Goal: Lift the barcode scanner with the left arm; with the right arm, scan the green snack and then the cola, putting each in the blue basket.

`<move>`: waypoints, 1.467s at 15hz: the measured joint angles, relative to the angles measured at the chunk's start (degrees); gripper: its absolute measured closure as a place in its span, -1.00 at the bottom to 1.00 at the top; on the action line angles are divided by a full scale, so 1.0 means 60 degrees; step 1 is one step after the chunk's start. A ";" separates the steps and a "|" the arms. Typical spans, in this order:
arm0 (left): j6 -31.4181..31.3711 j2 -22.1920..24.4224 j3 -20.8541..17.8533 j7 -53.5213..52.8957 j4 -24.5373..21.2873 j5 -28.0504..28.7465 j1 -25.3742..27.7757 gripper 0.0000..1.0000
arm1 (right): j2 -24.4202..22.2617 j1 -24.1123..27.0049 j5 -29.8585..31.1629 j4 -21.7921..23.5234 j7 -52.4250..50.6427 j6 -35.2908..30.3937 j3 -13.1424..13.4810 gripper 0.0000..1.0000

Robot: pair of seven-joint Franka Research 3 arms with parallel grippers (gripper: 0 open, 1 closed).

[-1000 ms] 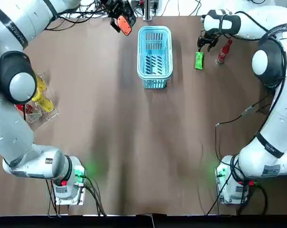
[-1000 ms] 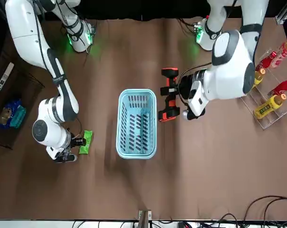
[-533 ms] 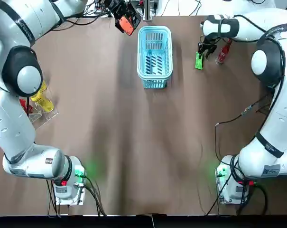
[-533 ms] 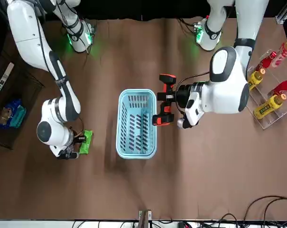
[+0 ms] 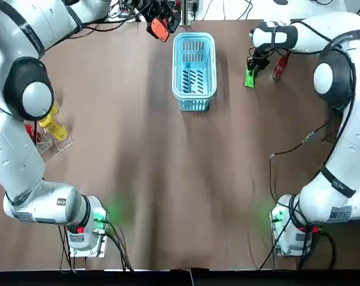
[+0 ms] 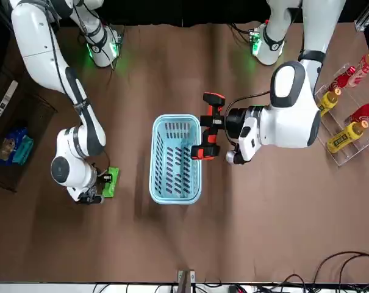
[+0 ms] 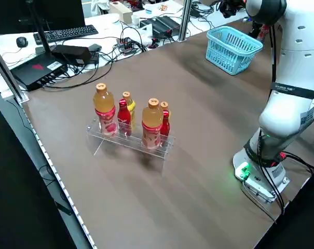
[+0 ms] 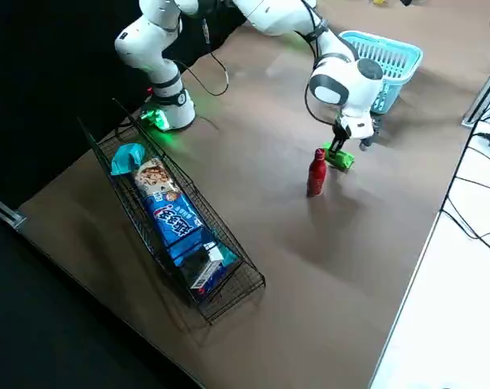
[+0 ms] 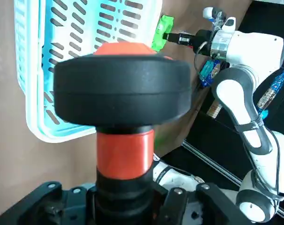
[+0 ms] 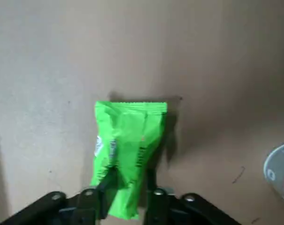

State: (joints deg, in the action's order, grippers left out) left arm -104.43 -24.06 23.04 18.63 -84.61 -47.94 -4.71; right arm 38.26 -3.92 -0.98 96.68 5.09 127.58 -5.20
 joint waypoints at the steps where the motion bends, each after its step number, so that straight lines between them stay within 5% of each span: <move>1: 0.0000 -0.0016 0.0000 -0.0004 0.0000 0.0000 -0.0007 0.85 | 0.0007 -0.0048 0.0000 0.0000 0.0031 -0.0001 -0.0009 0.68; 2: 0.0000 -0.0026 0.0001 -0.0009 0.0000 -0.0001 -0.0016 0.85 | 0.0004 -0.0080 0.0001 -0.0008 0.0063 -0.0011 -0.0008 0.83; 8: -0.0055 -0.0100 0.0001 -0.0664 0.0000 -0.0538 -0.0026 0.85 | -0.0002 -0.0079 -0.0008 -0.0095 0.0352 -0.0174 0.0004 0.97; 12: -0.0808 -0.0284 0.0004 -0.1773 0.0000 -0.0885 -0.0044 0.85 | -0.0017 -0.0108 -0.0368 -0.1011 0.0576 -0.1993 -0.0179 0.97; 17: -0.2361 -0.0507 0.0026 -0.3339 0.0015 -0.1461 -0.0150 0.85 | -0.0856 -0.0147 -0.2449 -0.2597 0.0618 -0.4356 -0.0798 0.97; 22: -0.3213 -0.0508 0.0073 -0.3384 0.0034 -0.1818 -0.0525 0.85 | -0.1613 -0.0219 -0.4733 -0.2642 0.0936 -0.4433 -0.1391 0.97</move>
State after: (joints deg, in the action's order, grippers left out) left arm -123.71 -27.11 23.48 -1.67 -84.41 -58.85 -7.86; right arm 28.58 -5.24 -29.38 80.83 10.71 100.98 -13.54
